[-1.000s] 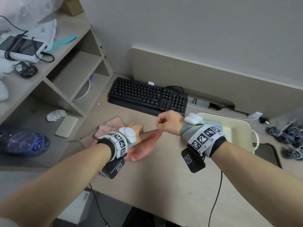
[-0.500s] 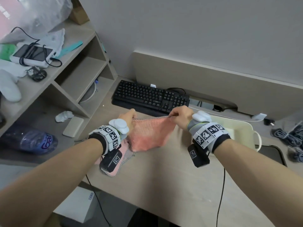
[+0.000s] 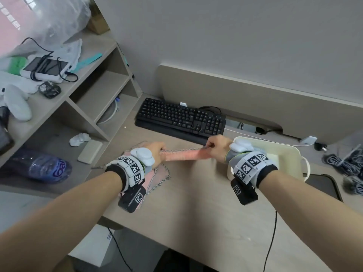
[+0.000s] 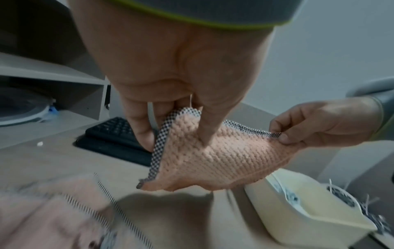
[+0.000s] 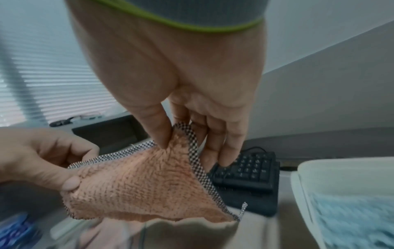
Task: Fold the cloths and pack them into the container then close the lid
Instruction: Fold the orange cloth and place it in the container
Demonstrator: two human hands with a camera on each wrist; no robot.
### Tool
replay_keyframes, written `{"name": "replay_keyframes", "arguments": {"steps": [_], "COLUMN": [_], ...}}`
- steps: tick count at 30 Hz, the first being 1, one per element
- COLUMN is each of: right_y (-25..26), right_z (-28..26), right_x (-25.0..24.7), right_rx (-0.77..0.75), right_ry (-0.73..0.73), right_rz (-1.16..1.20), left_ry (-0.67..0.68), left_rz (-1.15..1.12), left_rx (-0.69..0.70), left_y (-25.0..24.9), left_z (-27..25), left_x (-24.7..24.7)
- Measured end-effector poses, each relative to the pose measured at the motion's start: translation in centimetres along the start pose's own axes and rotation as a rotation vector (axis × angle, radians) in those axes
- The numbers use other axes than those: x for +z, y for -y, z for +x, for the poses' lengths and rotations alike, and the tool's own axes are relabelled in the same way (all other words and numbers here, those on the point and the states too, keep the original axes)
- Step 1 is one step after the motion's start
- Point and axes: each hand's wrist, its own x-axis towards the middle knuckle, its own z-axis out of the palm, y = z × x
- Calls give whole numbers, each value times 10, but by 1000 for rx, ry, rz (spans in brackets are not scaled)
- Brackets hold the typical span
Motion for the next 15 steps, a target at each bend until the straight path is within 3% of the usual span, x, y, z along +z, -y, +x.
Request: {"name": "replay_keyframes", "arguments": {"steps": [8,15], "right_y": [-30,-38], "right_z": [-22,-16], "right_x": [62,85], "right_rx": [71,158], "right_ry": [275,379], "right_rz": [-180,-290], "left_ry": [324,343], "left_rz": [81,44], "left_rx": [-22,-45], "left_y": [15,27], "left_z": [-23,-10], "left_x": [67,88]}}
